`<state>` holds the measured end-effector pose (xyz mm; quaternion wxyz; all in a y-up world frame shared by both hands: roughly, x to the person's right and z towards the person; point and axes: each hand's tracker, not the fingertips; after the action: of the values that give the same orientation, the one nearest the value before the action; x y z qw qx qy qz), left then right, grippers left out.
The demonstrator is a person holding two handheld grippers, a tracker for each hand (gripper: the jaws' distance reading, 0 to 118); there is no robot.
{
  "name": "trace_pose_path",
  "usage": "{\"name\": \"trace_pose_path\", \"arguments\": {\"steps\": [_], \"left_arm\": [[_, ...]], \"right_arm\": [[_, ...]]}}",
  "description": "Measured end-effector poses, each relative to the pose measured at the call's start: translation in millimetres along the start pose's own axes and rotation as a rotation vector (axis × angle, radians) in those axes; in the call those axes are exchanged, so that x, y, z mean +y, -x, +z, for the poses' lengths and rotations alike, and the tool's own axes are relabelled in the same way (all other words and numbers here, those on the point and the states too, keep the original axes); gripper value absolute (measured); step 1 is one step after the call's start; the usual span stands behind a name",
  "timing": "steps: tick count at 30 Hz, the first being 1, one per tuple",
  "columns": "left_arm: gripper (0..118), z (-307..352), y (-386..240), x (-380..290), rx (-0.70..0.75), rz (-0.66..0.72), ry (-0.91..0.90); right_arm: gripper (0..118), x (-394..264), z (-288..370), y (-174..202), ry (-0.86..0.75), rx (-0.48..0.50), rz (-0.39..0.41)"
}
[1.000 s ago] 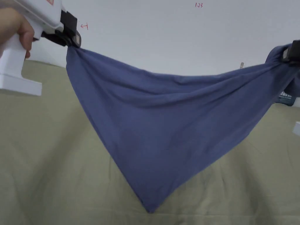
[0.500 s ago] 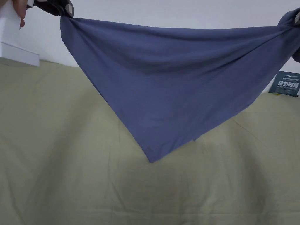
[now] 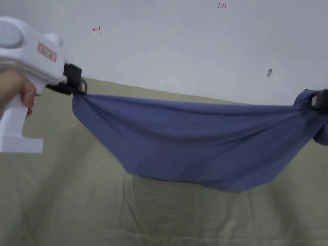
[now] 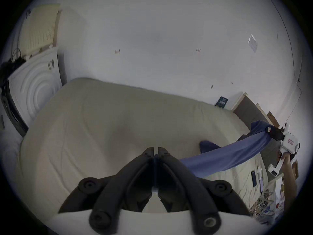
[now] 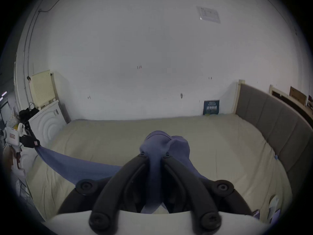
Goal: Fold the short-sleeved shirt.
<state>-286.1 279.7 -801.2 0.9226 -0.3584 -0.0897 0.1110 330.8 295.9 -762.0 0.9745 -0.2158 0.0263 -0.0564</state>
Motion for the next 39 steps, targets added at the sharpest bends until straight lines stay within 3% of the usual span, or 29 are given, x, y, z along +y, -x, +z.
{"name": "trace_pose_path", "arguments": {"steps": [6, 16, 22, 25, 26, 27, 28, 29, 30, 31, 32, 34, 36, 39], "left_arm": [[2, 0, 19, -85, -0.038, 0.031, 0.1], [2, 9, 39, -240, -0.04, 0.152, 0.312], [2, 10, 61, -281, -0.055, 0.25, 0.322], [3, 18, 60, -291, -0.059, 0.269, 0.314], [8, 20, 59, -293, -0.063, 0.275, 0.307], [24, 22, 58, -294, -0.065, 0.281, 0.293], [50, 25, 55, -295, -0.059, 0.282, 0.282], [50, 32, 52, -293, 0.013, 0.277, 0.27], [61, 42, 48, -288, 0.052, 0.267, 0.255], [88, 55, 44, -284, 0.077, 0.263, 0.216], [101, 72, 35, -283, 0.076, 0.252, 0.137], [103, 104, 16, -271, 0.024, 0.175, -0.028], [103, 129, -18, -261, 0.132, 0.045, -0.154], [103, 152, -80, -276, 0.21, -0.107, -0.253]], "right_arm": [[11, -86, 23, -9, 0.129, -0.007, -0.096], [11, -194, 64, -16, 0.294, -0.029, -0.082], [11, -234, 65, -27, 0.403, -0.082, -0.06], [13, -239, 70, -34, 0.395, -0.072, -0.102], [17, -240, 71, -35, 0.385, -0.071, -0.11], [28, -239, 73, -35, 0.368, -0.059, -0.118], [54, -236, 77, -34, 0.352, -0.05, -0.122], [54, -231, 86, -32, 0.329, -0.046, -0.132], [61, -223, 97, -31, 0.287, -0.012, -0.155], [78, -215, 109, -29, 0.245, 0.044, -0.188], [79, -205, 125, -23, 0.193, 0.077, -0.193], [79, -189, 160, -6, 0.07, 0.078, -0.163], [79, -183, 189, 23, -0.05, -0.003, -0.112], [78, -195, 216, 73, -0.033, -0.087, -0.048]]}}
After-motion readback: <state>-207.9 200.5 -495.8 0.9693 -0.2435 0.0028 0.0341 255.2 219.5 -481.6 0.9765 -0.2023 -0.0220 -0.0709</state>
